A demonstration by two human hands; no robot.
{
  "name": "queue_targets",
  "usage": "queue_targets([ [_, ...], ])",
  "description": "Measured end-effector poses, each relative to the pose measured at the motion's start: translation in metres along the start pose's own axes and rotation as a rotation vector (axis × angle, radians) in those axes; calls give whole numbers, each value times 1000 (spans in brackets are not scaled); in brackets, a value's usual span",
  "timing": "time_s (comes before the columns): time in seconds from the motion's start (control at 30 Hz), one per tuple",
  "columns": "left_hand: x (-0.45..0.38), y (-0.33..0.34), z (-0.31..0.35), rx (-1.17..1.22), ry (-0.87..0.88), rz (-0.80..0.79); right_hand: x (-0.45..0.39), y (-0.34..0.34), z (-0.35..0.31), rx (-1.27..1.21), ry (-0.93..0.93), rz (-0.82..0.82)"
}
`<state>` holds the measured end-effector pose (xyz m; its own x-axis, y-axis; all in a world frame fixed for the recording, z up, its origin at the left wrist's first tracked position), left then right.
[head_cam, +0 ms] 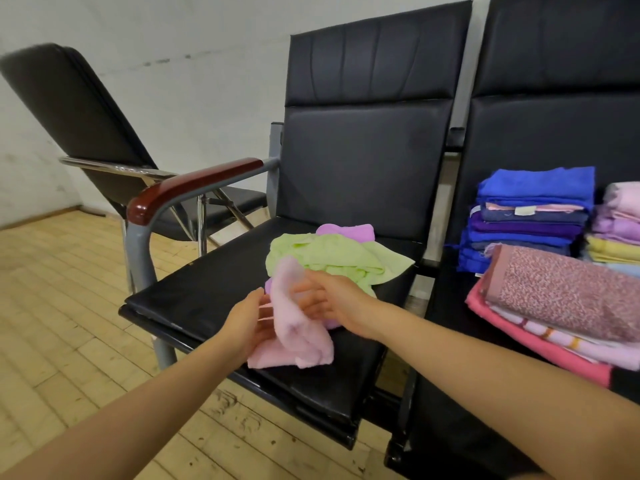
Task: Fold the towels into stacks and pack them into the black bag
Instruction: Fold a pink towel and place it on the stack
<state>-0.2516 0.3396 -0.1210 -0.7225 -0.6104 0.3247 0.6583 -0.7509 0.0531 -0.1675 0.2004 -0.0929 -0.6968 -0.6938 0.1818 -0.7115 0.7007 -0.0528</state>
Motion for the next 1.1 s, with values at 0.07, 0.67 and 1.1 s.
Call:
queue_targets([
  [0.07, 2, -1, -1, 36, -25, 0, 0, 12, 6, 45, 17, -88],
  [0.67, -24, -13, -18, -857, 349, 202, -13, 20, 38, 181, 192, -33],
  [1.1, 32, 53, 27, 249, -62, -255, 22, -42, 3, -211, 14, -63],
])
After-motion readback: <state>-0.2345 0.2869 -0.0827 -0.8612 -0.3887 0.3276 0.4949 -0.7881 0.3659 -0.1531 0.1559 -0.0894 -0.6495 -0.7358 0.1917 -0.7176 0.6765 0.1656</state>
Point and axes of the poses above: each hand's wrist, its own x-axis away from the middle knuckle, its own y-axis out of the palm, z = x × y, the point moved 1 cm from there along -x, towards the middle knuckle, and after that the axes turned 2 degrees about z, right-handed, at the moved point
